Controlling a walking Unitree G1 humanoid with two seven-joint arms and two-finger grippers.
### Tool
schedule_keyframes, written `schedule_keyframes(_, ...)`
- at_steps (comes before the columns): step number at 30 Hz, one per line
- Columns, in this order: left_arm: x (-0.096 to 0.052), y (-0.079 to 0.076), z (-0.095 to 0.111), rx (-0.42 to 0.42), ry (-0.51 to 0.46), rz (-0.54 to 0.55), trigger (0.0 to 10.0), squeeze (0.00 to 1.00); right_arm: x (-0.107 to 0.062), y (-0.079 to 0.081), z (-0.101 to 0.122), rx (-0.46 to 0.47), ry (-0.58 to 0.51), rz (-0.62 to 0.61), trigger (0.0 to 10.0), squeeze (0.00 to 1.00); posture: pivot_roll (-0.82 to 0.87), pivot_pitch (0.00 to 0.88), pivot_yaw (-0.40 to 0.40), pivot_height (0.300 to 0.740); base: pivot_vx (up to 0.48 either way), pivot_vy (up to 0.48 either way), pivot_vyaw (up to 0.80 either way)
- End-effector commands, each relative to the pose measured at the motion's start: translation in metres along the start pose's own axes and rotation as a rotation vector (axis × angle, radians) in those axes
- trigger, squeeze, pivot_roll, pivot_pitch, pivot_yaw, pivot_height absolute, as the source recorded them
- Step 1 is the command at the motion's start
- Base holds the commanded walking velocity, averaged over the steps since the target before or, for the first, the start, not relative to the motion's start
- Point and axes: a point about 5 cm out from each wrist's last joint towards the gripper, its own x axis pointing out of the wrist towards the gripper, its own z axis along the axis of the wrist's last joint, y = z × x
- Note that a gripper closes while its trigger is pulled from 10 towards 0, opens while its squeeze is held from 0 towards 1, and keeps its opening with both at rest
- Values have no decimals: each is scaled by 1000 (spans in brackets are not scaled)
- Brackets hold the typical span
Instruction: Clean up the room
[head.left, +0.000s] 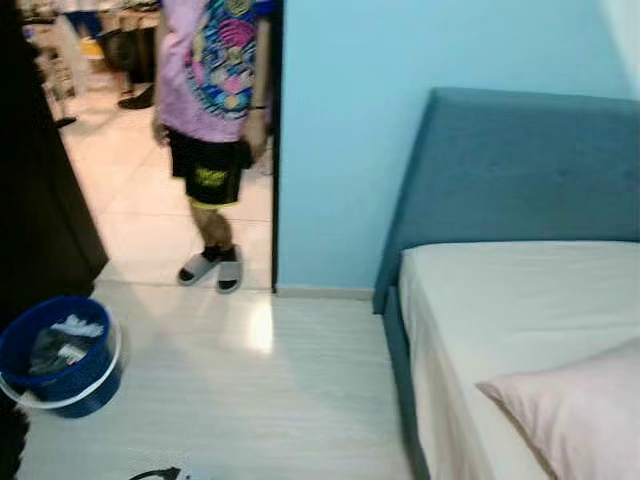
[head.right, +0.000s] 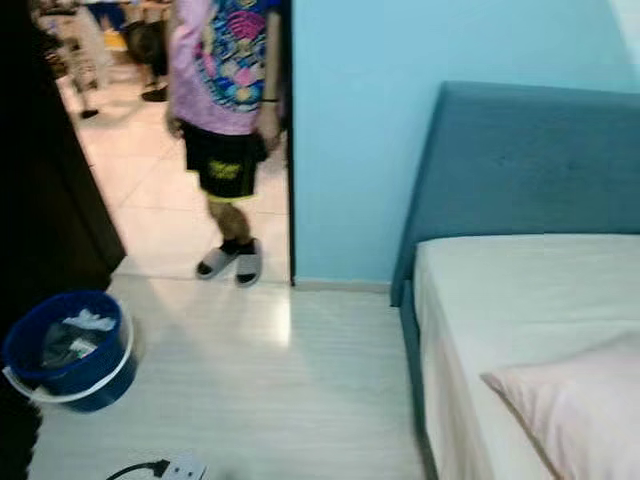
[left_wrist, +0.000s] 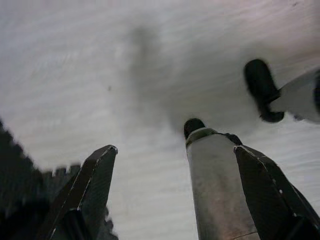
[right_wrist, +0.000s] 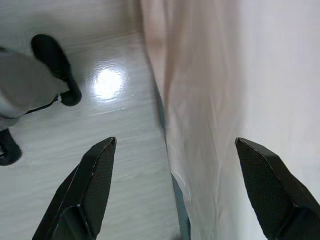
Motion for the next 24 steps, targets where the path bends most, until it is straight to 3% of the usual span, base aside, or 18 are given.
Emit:
schedule_keyframes(1, -1, 3, -4, 14, 13, 15, 10000, 0, 0, 3, -1, 27, -4, 7, 10000, 0, 57, 0, -50, 726, 0, 0, -719)
schedule_keyframes(13, -2, 9, -5, 56, 14, 56, 10000, 0, 0, 4, 2, 43, -32, 19, 10000, 0, 50, 0, -54, 726, 0, 0, -723)
schedule_keyframes(24, -1, 12, -1, 41, -1, 85, 10000, 0, 0, 6, 2, 165, -59, 35, 10000, 0, 49, 0, -52, 726, 0, 0, -722)
